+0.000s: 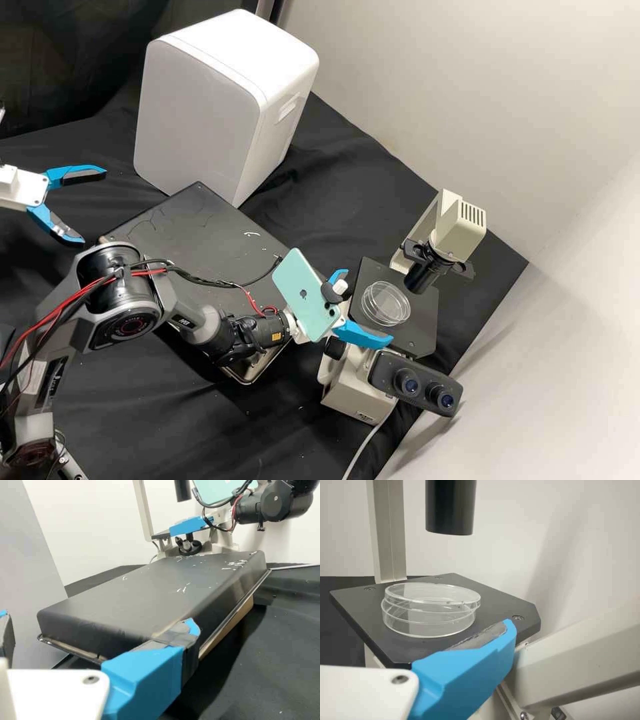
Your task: Place the petri dish on the bench
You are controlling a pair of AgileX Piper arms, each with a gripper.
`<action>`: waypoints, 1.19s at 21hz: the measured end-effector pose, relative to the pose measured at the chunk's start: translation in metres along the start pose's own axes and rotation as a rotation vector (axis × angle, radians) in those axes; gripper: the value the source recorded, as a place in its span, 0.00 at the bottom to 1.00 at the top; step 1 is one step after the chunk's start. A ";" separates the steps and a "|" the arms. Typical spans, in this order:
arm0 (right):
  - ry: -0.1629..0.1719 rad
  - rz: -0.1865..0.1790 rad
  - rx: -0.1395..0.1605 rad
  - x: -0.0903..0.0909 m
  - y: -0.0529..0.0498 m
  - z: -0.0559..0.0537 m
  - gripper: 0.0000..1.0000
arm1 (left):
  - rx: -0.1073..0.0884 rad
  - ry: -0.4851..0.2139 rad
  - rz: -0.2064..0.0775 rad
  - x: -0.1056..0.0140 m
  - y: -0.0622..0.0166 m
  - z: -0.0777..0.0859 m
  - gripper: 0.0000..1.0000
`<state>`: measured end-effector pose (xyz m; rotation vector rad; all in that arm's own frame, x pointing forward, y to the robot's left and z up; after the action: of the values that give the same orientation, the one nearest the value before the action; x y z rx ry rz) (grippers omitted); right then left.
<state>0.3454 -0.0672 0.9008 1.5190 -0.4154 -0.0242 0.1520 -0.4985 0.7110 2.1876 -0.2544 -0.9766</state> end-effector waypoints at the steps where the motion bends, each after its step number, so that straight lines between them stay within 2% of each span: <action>1: 0.000 0.000 0.000 0.000 0.000 0.000 1.00 | 0.000 -0.002 0.000 0.000 0.0000 0.000 1.00; 4: 0.002 0.004 0.000 0.000 0.001 -0.001 1.00 | -0.002 -0.001 -0.005 0.000 -0.0009 0.000 1.00; 7: -0.003 0.030 0.001 -0.003 0.013 -0.001 1.00 | -0.004 -0.001 -0.004 0.001 -0.0008 0.001 1.00; 11: -0.001 0.072 0.032 -0.016 0.029 -0.003 1.00 | -0.007 0.010 0.003 0.002 0.0005 -0.001 1.00; 15: 0.013 0.101 0.058 -0.023 0.038 -0.006 1.00 | -0.006 0.011 0.004 0.003 0.0008 -0.001 1.00; 21: 0.018 0.099 0.060 -0.023 0.037 -0.007 1.00 | -0.006 0.011 0.004 0.003 0.0008 -0.001 1.00; 25: 0.023 0.089 0.061 -0.014 0.029 -0.011 1.00 | -0.008 0.011 -0.001 0.003 -0.0002 -0.001 1.00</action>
<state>0.3284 -0.0507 0.9258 1.5583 -0.4686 0.0768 0.1547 -0.4990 0.7097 2.1856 -0.2437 -0.9642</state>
